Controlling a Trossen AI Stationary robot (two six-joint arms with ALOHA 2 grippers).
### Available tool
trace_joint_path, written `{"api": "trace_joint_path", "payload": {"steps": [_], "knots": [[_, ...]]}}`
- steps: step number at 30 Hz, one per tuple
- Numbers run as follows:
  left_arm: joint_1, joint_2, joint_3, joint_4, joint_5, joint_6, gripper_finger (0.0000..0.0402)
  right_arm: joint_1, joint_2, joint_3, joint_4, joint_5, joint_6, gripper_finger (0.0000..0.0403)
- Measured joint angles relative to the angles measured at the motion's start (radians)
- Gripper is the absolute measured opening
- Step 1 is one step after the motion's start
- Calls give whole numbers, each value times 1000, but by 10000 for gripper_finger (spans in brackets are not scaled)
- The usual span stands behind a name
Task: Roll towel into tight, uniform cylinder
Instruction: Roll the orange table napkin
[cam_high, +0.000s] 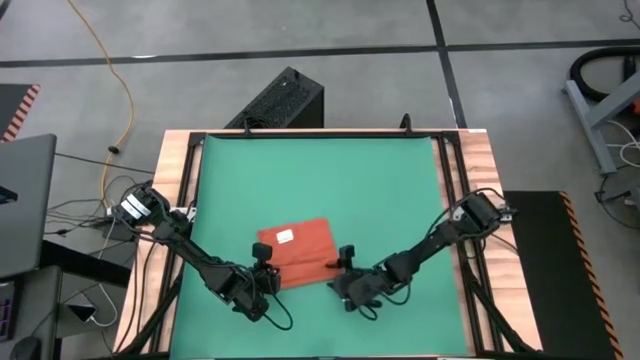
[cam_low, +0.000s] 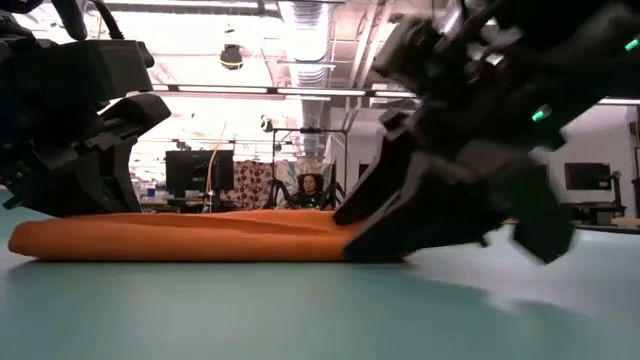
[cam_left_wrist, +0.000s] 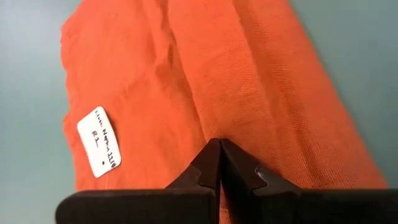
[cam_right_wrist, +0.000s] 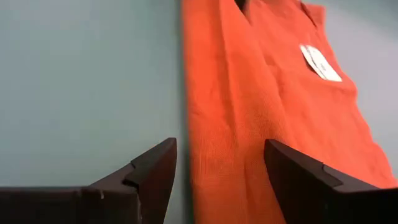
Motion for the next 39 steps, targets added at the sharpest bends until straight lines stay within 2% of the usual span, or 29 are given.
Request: {"api": "trace_joint_path", "payload": {"steps": [5,10,13,16,25,33,39], "knots": [[0,0,0,-4,18,0,0,-31,35,3,13,6,7,265],[0,0,0,-17,22,8,0,-18,4,1,-1,-14,-9,265],[0,0,0,-26,22,16,0,14,-34,-2,-6,43,-77,265],[0,0,0,-26,21,30,0,26,-47,2,0,50,-107,265],[0,0,0,-28,24,10,0,-36,-8,1,-45,25,-91,265],[0,0,-1,-47,25,19,0,-86,-11,-20,-69,-112,-39,265],[0,0,-1,-50,25,55,0,-108,-11,-45,-71,-133,19,263]]}}
